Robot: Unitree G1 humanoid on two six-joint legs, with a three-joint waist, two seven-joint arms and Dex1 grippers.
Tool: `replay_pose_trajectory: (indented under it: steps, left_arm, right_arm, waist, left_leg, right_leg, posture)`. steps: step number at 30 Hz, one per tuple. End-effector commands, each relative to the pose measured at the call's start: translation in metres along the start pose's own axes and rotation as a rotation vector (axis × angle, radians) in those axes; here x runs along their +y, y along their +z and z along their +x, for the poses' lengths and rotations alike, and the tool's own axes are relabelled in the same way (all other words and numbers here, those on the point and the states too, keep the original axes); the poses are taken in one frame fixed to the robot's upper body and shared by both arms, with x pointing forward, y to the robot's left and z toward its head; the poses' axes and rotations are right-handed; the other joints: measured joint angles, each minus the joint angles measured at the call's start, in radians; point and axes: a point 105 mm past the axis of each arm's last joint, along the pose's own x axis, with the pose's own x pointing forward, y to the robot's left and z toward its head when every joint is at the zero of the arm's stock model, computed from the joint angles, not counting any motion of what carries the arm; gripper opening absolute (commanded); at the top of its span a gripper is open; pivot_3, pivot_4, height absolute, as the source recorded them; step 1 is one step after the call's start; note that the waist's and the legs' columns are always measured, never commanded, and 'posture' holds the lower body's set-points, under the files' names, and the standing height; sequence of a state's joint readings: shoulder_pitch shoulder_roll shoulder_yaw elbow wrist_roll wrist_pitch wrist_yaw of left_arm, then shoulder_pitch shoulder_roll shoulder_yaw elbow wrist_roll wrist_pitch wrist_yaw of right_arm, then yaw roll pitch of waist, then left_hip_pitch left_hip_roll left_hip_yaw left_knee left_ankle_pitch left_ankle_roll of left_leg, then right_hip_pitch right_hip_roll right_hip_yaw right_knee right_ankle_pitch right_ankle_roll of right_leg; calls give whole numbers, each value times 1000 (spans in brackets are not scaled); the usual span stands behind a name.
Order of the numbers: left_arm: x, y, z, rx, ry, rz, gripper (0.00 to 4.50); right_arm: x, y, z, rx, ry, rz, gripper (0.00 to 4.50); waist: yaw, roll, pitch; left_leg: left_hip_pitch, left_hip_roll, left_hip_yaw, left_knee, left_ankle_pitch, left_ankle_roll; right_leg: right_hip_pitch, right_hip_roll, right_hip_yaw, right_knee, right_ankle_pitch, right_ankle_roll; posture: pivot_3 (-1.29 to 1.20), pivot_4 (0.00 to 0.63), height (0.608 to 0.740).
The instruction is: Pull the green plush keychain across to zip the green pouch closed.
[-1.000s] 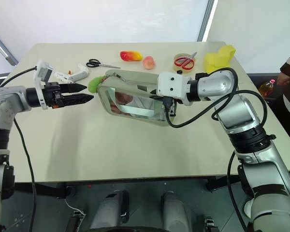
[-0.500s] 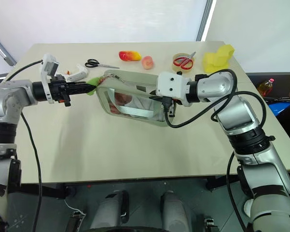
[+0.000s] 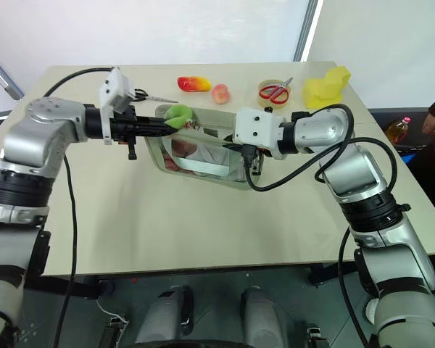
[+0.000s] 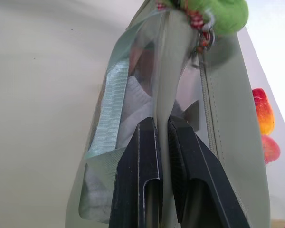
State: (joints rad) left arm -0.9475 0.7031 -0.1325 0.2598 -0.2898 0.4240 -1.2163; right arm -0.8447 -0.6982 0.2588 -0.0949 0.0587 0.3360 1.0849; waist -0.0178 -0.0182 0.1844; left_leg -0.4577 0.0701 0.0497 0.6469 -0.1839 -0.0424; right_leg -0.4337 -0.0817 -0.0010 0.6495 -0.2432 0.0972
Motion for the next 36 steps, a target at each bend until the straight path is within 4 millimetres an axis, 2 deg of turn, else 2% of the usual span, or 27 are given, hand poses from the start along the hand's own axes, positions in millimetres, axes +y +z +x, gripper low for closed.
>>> replay_pose_trajectory:
  steps: [1, 3, 10, 13, 16, 22, 25, 28, 33, 36]
  left_arm:
    - [12, 6, -7, 11, 55, 51, 367]
    - [16, 11, -9, -1, 70, 61, 1042]
    - [21, 8, -15, 23, 83, 64, 4324]
    - [19, 1, -20, 58, 75, 59, 4422]
    - [18, 4, -29, 49, 68, 39, 4422]
    - [33, 18, -52, -9, 161, -15, 4422]
    - [39, 17, -57, -29, 205, -45, 4422]
    - [34, 10, -57, -8, 187, -53, 4422]
    - [29, -22, -63, 96, 186, -71, 4422]
    - [28, -33, -62, 94, 200, -106, 4422]
  right_arm:
    - [-4, 10, -3, -20, -26, -29, 0]
    - [-3, 10, -3, -20, -28, -25, 0]
    - [-3, 11, -1, -28, -28, -24, 0]
    - [-4, 10, 0, -29, -26, -26, 0]
    - [-4, 10, 0, -29, -25, -27, 0]
    - [-5, 10, 1, -32, -25, -25, 0]
    - [-4, 10, 1, -33, -23, -23, 0]
    - [-5, 10, 1, -34, -23, -22, 0]
    - [-4, 10, 0, -32, -19, -22, 0]
    - [-3, 11, 0, -33, -17, -20, 0]
  waist:
    - [0, 0, 0]
    - [2, 0, 0]
    - [0, 0, 0]
    - [-1, 0, 0]
    - [-1, 0, 0]
    - [-1, 0, 0]
    - [-2, 0, 0]
    - [-2, 0, 0]
    - [-5, 0, 0]
    - [-1, 0, 0]
  left_leg:
    - [0, 0, 0, 0, 0, 0]
    - [0, 0, 0, 1, 0, 0]
    - [0, 0, 0, 0, 0, 0]
    - [0, 0, 0, -1, 0, 0]
    - [0, 0, 0, -1, 0, 0]
    - [0, 0, 0, -1, 0, 0]
    - [0, 0, 0, 0, 0, 0]
    - [0, 0, 0, -1, 0, 0]
    - [0, 0, 0, -1, 0, 0]
    - [0, 0, 0, -1, 0, 0]
  right_leg:
    - [0, 0, 0, 0, 0, 0]
    - [0, 0, 0, -1, 0, 0]
    - [0, 0, 0, -1, 0, 0]
    - [0, 0, 0, -1, 0, 0]
    - [0, 0, 0, -1, 0, 0]
    - [0, 0, 0, -1, 0, 0]
    - [0, 0, 0, -1, 0, 0]
    - [0, 0, 0, -1, 0, 0]
    - [0, 0, 0, -1, 0, 0]
    - [-1, 0, 0, -1, 0, 0]
  posture:
    - [0, 150, 740]
    - [0, 150, 740]
    - [0, 150, 740]
    - [0, 150, 740]
    - [0, 150, 740]
    - [0, 150, 740]
    - [0, 150, 740]
    - [0, 150, 740]
    - [0, 150, 740]
    - [0, 150, 740]
